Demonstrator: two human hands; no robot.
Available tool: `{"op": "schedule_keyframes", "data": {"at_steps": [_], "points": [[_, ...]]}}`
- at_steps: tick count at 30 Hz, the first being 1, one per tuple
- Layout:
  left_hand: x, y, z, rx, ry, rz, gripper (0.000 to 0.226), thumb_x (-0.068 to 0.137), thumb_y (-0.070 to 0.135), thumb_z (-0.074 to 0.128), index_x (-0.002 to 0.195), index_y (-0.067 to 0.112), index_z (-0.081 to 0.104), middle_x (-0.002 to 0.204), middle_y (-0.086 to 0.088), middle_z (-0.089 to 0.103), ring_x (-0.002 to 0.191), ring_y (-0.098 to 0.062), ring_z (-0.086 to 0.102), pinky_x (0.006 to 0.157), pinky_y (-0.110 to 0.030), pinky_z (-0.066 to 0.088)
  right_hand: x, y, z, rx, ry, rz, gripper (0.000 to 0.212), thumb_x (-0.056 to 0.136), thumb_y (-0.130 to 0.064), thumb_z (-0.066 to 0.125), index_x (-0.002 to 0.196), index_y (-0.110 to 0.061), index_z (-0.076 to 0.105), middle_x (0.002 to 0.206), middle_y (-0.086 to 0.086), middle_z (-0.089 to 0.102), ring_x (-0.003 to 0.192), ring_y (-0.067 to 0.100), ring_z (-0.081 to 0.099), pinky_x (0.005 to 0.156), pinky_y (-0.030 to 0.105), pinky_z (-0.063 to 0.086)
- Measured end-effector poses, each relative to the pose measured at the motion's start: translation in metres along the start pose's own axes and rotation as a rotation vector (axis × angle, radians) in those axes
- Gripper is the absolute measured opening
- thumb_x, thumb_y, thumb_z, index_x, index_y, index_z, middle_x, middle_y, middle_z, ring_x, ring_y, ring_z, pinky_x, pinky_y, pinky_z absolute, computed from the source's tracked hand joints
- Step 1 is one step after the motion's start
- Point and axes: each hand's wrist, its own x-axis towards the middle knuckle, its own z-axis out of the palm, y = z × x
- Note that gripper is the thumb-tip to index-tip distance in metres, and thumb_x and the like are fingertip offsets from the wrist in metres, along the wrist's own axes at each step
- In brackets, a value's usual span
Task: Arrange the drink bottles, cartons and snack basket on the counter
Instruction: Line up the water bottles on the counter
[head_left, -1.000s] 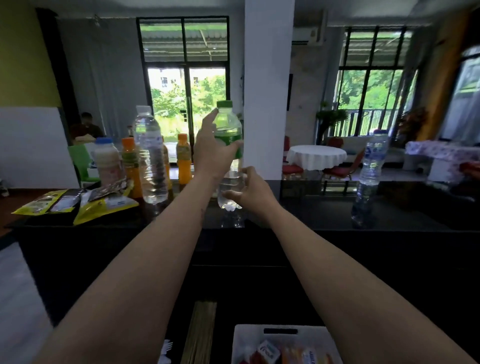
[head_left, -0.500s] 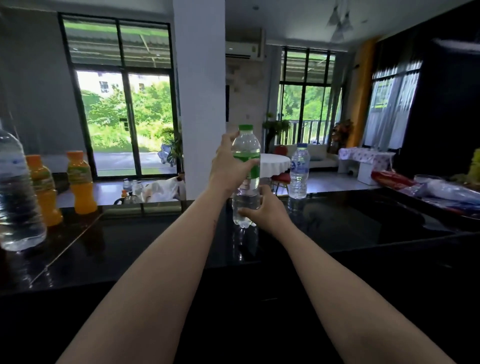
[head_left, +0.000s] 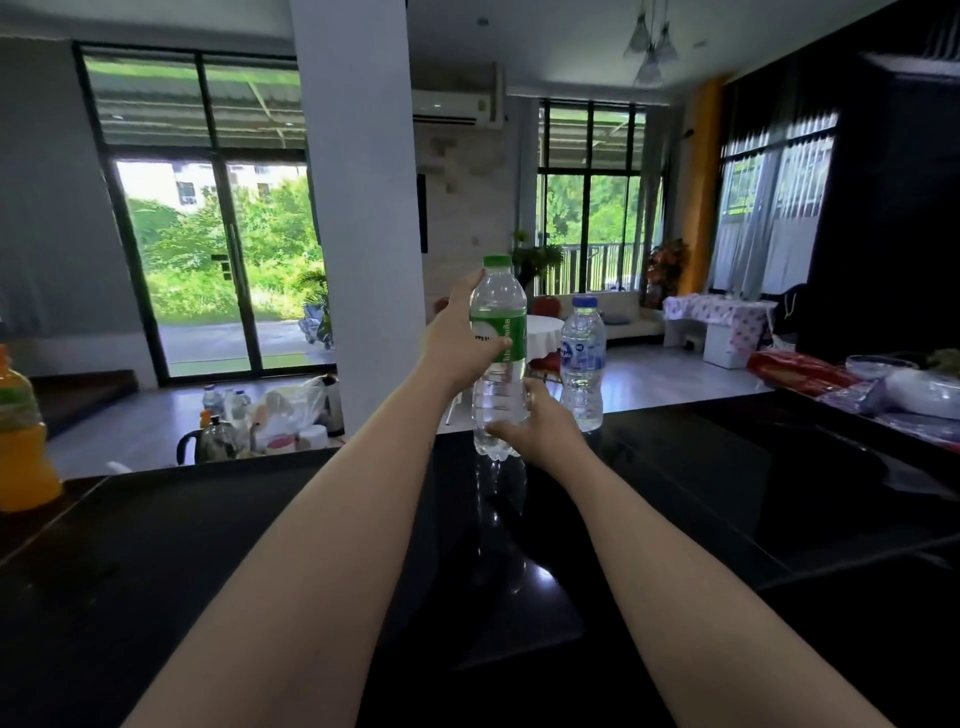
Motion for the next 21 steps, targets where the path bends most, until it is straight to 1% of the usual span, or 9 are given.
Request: {"op": "schedule_keyframes", "data": {"at_steps": [3, 7, 8, 10, 12, 17, 21], "points": [[0.016, -0.008, 0.014, 0.0, -0.006, -0.011, 0.088, 0.08, 0.01, 0.071, 0.15, 0.033, 0.022, 0.129, -0.008, 0.056, 0.112, -0.028, 0.058, 0.096, -0.047, 0.049, 0.015, 0.011, -0.002, -0.011, 0.019, 0.015, 0.076, 0.081, -0.032, 0.074, 0.144, -0.018, 0.033, 0.137, 0.008, 0.052, 0.119, 0.027, 0.052, 0.083, 0.028, 0.04], [0.031, -0.016, 0.03, 0.025, 0.002, -0.001, 0.088, 0.082, 0.015, 0.071, 0.15, 0.037, 0.021, 0.13, -0.007, 0.056, 0.111, -0.027, 0.058, 0.095, -0.047, 0.05, 0.028, 0.022, -0.003, 0.009, 0.087, 0.01, 0.068, 0.08, -0.03, 0.073, 0.139, -0.018, 0.041, 0.13, 0.007, 0.054, 0.115, 0.025, 0.055, 0.089, 0.035, 0.046], [0.035, -0.018, 0.033, 0.016, 0.004, 0.003, 0.087, 0.082, 0.015, 0.071, 0.15, 0.038, 0.021, 0.13, -0.006, 0.056, 0.112, -0.026, 0.057, 0.096, -0.047, 0.049, 0.031, 0.024, -0.003, -0.014, 0.105, 0.011, 0.069, 0.081, -0.031, 0.072, 0.14, -0.017, 0.04, 0.132, 0.007, 0.052, 0.116, 0.026, 0.054, 0.089, 0.034, 0.045], [0.039, -0.022, 0.038, 0.014, 0.013, 0.01, 0.087, 0.082, 0.016, 0.071, 0.15, 0.039, 0.022, 0.134, -0.005, 0.053, 0.117, -0.024, 0.054, 0.098, -0.046, 0.048, 0.034, 0.026, -0.002, -0.076, 0.141, 0.012, 0.072, 0.081, -0.033, 0.071, 0.143, -0.018, 0.037, 0.137, 0.009, 0.045, 0.119, 0.026, 0.051, 0.083, 0.029, 0.039], [0.043, -0.025, 0.041, 0.029, 0.025, 0.017, 0.086, 0.082, 0.018, 0.071, 0.149, 0.039, 0.022, 0.137, -0.003, 0.051, 0.121, -0.022, 0.051, 0.101, -0.045, 0.046, 0.034, 0.027, -0.002, -0.093, 0.182, 0.013, 0.073, 0.082, -0.035, 0.072, 0.144, -0.02, 0.037, 0.138, 0.008, 0.045, 0.12, 0.026, 0.05, 0.08, 0.029, 0.037], [0.047, -0.026, 0.052, 0.051, 0.038, 0.023, 0.084, 0.084, 0.02, 0.07, 0.149, 0.039, 0.02, 0.141, -0.005, 0.049, 0.122, -0.027, 0.05, 0.103, -0.047, 0.043, 0.033, 0.029, -0.002, -0.134, 0.256, 0.026, 0.072, 0.083, -0.035, 0.071, 0.144, -0.019, 0.036, 0.135, 0.009, 0.048, 0.118, 0.028, 0.051, 0.085, 0.033, 0.042], [0.05, -0.025, 0.062, 0.041, 0.039, 0.021, 0.084, 0.085, 0.018, 0.069, 0.149, 0.04, 0.019, 0.143, -0.006, 0.047, 0.123, -0.03, 0.051, 0.102, -0.049, 0.043, 0.03, 0.028, -0.004, -0.176, 0.302, 0.028, 0.066, 0.084, -0.032, 0.072, 0.139, -0.016, 0.038, 0.133, 0.012, 0.048, 0.114, 0.03, 0.053, 0.083, 0.036, 0.045]]}}
